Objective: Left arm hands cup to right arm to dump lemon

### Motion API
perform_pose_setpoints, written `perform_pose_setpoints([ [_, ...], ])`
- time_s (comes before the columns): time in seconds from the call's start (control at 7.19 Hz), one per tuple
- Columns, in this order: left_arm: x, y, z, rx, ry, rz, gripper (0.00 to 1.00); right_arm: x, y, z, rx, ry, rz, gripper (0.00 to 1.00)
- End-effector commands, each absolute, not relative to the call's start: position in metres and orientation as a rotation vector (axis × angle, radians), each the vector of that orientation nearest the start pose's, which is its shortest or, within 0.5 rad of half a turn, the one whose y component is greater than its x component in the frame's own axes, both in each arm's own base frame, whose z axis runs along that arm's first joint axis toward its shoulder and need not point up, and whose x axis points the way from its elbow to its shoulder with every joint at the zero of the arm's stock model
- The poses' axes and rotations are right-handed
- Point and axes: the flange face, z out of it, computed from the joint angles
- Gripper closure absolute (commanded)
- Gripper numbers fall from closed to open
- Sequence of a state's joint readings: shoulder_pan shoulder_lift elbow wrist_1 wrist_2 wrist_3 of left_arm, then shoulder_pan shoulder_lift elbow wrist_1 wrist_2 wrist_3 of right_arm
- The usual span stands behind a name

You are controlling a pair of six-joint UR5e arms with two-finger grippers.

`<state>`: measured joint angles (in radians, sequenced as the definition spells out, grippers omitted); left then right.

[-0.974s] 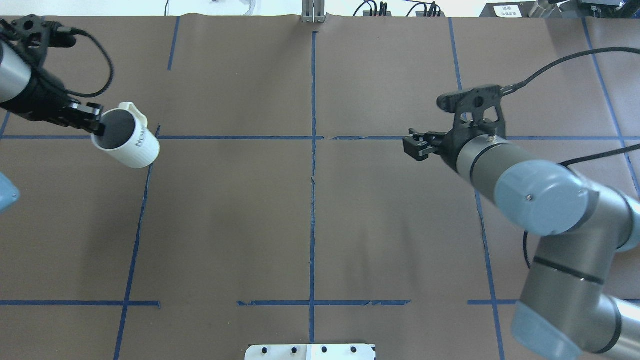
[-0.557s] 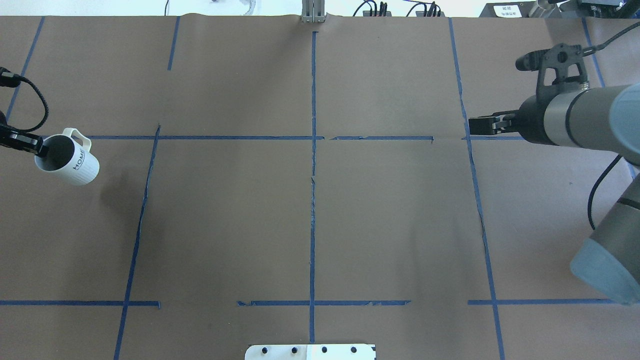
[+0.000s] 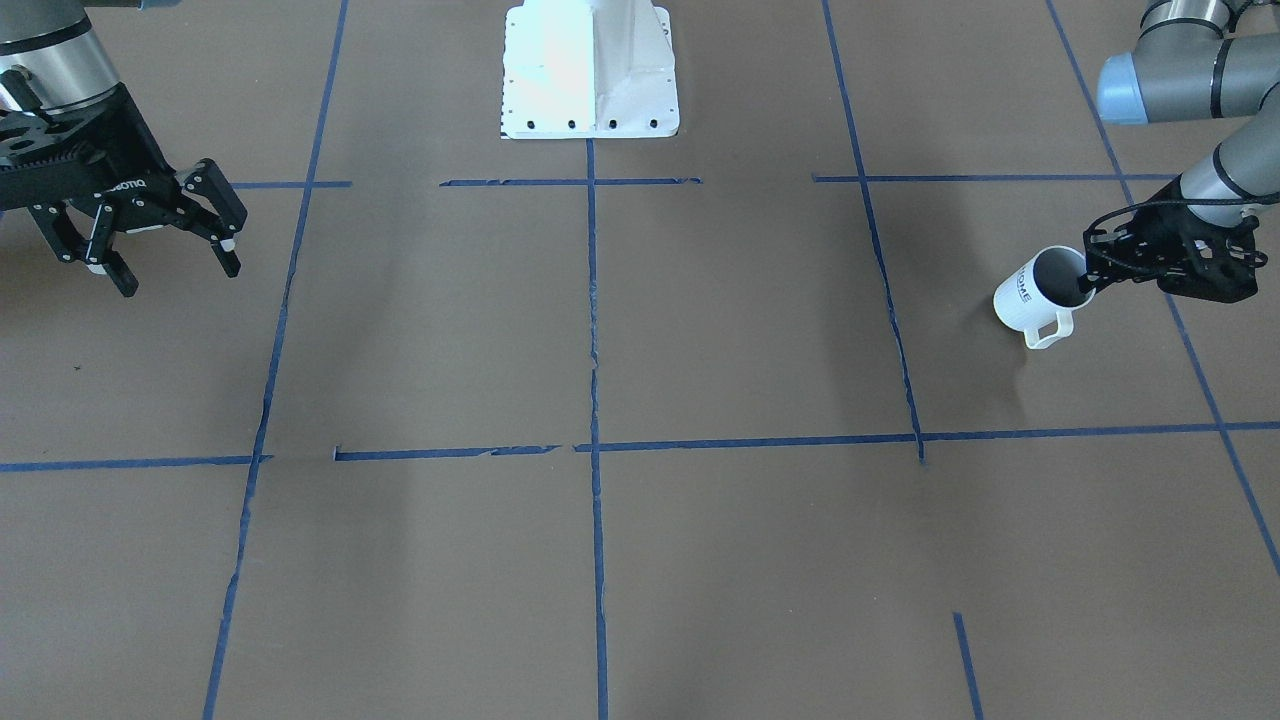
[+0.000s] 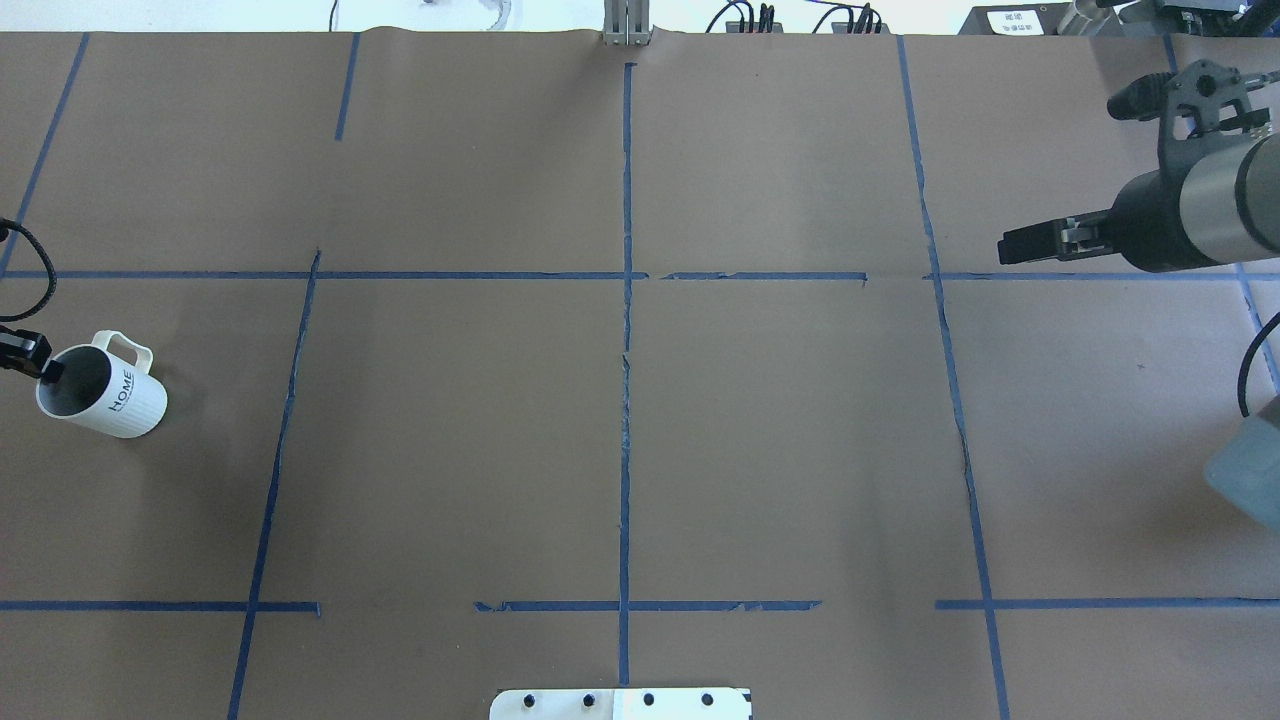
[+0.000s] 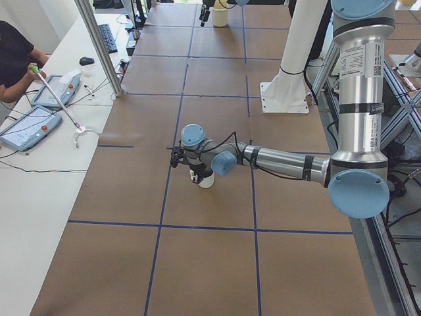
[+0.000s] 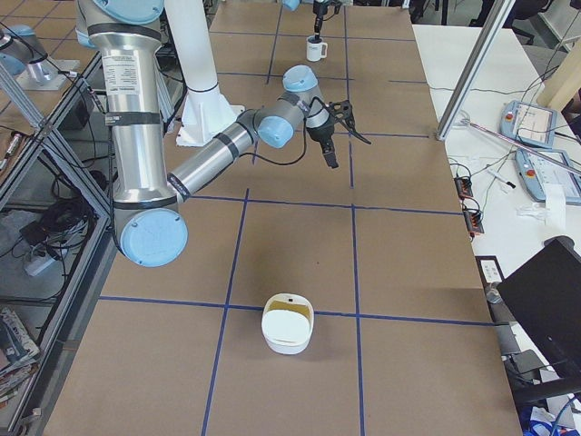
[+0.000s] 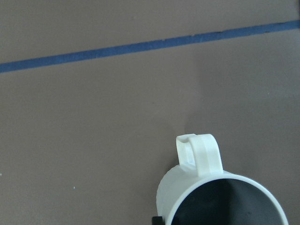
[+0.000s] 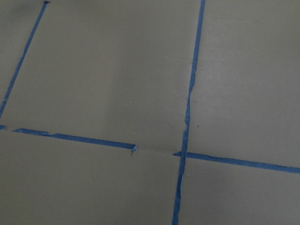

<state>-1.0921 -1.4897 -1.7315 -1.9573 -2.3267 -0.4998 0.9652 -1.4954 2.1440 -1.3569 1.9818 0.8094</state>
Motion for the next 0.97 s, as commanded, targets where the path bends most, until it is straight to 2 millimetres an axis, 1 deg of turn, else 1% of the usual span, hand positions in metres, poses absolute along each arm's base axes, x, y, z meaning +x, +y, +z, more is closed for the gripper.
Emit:
perform_pose_setpoints([
  [0.0,0.105,-0.471,0.572,0.102,0.86,0.048,0.0,-0.127,-0.45,0.37,0.333,-0.825,-0.044,0.0],
  [0.14,0.064,-0.48,0.562,0.18,0.854,0.044,0.0,-0.096,-0.44,0.406,0.328,-0.772,-0.087,0.0],
  [0.28,0.037,-0.482,0.566,0.207,0.827,0.075,0.0,-0.077,-0.423,0.447,0.284,-0.732,-0.127,0.0],
  [0.42,0.015,-0.483,0.571,0.182,0.806,0.096,0.0,-0.052,-0.409,0.484,0.231,-0.731,-0.137,0.0],
  [0.56,-0.007,-0.482,0.572,0.153,0.796,0.143,0.0,-0.014,-0.396,0.508,0.196,-0.836,-0.123,0.0],
  [0.7,-0.025,-0.486,0.573,0.107,0.794,0.123,0.0,0.008,-0.381,0.529,0.181,-0.875,-0.117,0.0],
  [0.84,-0.038,-0.476,0.584,0.067,0.843,0.109,0.0,0.018,-0.372,0.555,0.144,-0.878,-0.105,0.0],
])
